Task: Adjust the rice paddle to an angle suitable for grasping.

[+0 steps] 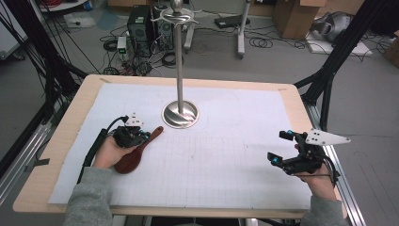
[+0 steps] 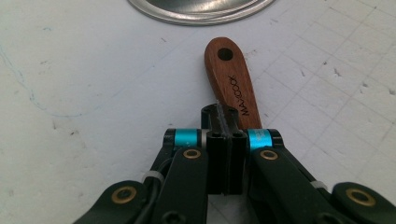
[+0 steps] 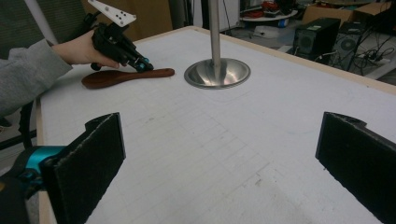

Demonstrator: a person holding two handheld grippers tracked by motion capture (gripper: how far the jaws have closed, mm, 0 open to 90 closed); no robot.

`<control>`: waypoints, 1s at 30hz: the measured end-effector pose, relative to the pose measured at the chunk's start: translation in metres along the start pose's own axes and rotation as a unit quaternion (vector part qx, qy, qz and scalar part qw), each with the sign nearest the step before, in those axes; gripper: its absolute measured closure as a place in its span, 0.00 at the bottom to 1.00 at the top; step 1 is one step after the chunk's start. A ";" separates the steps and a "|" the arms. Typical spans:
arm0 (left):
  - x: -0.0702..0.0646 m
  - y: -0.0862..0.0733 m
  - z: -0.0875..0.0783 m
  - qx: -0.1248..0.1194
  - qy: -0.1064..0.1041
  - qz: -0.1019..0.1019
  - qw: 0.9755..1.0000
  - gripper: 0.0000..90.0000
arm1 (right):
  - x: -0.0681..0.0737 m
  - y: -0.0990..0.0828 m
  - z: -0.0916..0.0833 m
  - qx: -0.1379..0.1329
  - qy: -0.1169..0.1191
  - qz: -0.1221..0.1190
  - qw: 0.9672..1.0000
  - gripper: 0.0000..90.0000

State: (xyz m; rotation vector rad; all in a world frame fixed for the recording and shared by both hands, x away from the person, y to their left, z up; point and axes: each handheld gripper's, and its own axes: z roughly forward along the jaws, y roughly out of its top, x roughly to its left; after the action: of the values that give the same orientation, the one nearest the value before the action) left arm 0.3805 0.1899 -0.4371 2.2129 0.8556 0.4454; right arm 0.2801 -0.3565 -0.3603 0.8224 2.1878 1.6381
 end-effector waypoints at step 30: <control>-0.014 0.008 -0.001 0.023 -0.035 0.049 0.998 1.00 | -0.002 -0.001 -0.002 0.001 0.000 0.003 1.000 0.00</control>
State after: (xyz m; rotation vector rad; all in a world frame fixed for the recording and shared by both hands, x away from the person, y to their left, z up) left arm 0.3736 0.1767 -0.4318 2.3055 0.7305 0.3952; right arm 0.2806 -0.3589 -0.3606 0.8304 2.1896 1.6398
